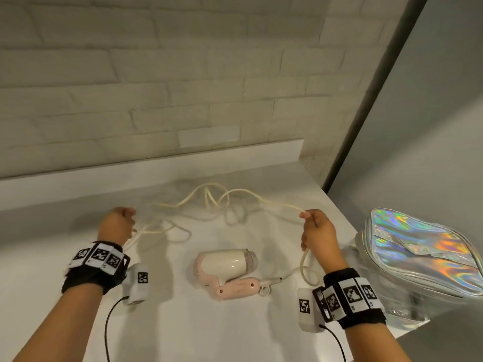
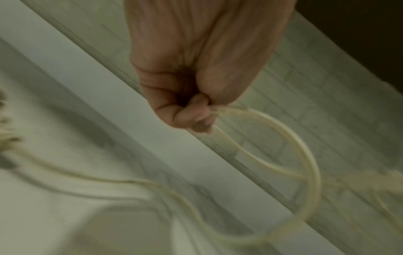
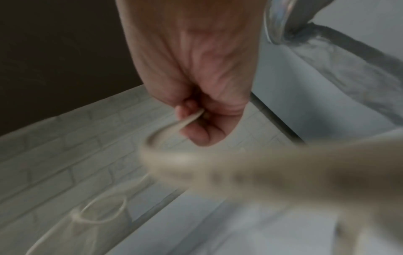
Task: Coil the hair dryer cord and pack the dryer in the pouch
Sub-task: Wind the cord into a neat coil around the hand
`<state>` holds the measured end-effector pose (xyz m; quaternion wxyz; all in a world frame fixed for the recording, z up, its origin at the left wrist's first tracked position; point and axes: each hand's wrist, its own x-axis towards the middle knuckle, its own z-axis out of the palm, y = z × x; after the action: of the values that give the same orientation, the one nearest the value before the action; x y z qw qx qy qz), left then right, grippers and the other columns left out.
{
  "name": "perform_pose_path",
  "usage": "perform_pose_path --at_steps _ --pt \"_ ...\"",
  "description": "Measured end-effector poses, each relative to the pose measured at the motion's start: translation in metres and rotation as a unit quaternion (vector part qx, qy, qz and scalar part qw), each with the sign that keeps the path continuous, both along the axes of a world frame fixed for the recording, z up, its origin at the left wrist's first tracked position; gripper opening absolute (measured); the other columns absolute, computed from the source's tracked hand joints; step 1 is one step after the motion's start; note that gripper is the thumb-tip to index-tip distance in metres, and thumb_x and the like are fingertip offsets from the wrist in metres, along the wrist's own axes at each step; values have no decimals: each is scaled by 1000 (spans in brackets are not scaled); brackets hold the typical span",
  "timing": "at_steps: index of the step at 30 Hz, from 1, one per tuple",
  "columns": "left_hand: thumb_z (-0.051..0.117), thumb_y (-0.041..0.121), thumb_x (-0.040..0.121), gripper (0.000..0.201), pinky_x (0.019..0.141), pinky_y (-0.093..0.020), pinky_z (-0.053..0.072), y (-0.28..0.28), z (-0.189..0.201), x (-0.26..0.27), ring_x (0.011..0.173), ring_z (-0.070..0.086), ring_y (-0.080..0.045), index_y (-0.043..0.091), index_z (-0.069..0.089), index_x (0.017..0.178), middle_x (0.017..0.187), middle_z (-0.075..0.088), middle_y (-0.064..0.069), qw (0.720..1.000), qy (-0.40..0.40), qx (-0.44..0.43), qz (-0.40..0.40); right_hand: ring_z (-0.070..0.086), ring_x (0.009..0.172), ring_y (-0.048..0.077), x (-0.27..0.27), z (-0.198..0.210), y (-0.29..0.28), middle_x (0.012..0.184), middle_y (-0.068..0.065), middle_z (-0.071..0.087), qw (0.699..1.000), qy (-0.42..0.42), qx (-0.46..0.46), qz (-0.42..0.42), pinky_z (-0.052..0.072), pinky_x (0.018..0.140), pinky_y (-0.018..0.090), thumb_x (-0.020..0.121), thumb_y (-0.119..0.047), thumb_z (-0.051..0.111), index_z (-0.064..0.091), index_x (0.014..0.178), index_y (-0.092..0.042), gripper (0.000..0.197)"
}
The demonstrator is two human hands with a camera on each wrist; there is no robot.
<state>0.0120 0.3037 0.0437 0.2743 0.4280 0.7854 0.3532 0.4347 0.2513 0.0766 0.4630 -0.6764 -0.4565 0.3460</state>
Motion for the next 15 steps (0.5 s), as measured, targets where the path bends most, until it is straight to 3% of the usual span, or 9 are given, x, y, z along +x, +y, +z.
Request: perform_pose_path --at_steps 2,3,4,6,8,9,12,13,15 --pt "40 2 91 31 80 -40 52 -13 -11 -34 99 61 -44 -3 55 117 120 59 -29 996 -25 -29 85 40 39 16 14 4 7 57 8 38 995 71 1 -72 41 40 25 92 -6 29 52 81 -18 28" --pt "41 10 93 35 89 -38 49 -25 -16 -47 114 57 -36 3 53 125 130 55 -21 990 -29 -53 126 38 34 12 20 7 10 56 7 36 989 109 9 -104 39 36 21 90 -3 28 51 78 -20 30" --pt "40 22 95 38 95 -32 46 -35 -15 -56 122 52 -25 12 51 129 138 50 -10 986 4 -101 130 34 28 8 26 10 12 55 6 33 981 143 18 -129 36 33 18 89 -1 28 49 76 -19 30" --pt "33 38 96 40 96 -22 43 -51 -18 -65 128 45 -10 24 52 129 142 45 3 969 174 -155 83 30 24 6 28 15 14 56 5 32 974 177 27 -139 32 30 14 87 2 28 48 78 -17 29" --pt "34 28 97 39 90 -27 47 -50 -22 -68 126 48 -19 16 51 130 138 50 -8 984 3 -56 172 30 24 7 20 19 12 52 6 33 977 181 26 -108 36 30 17 85 4 30 49 85 -12 25" --pt "37 18 96 37 87 -32 48 -50 -21 -61 122 51 -30 6 50 129 133 53 -19 971 -89 -5 224 33 25 9 14 21 10 48 6 34 979 184 24 -83 40 31 20 85 4 31 49 89 -11 24" --pt "49 7 89 31 94 -46 43 -48 -2 -26 106 55 -47 -4 55 117 118 57 -33 975 -20 100 199 46 31 17 -9 32 8 45 3 41 975 224 15 6 53 40 32 90 0 33 49 93 -11 19" --pt "52 7 87 24 91 -42 45 -49 10 -3 97 60 -43 -1 58 109 110 61 -30 972 9 164 168 51 35 20 -15 38 7 47 5 44 969 243 13 32 56 46 37 92 -2 34 48 95 -11 17" --pt "54 1 85 16 76 -15 47 -56 35 55 78 62 -9 14 57 94 92 65 -12 965 14 261 16 59 44 25 -21 48 7 52 8 51 956 281 13 79 58 62 46 94 -3 34 45 100 -16 17"
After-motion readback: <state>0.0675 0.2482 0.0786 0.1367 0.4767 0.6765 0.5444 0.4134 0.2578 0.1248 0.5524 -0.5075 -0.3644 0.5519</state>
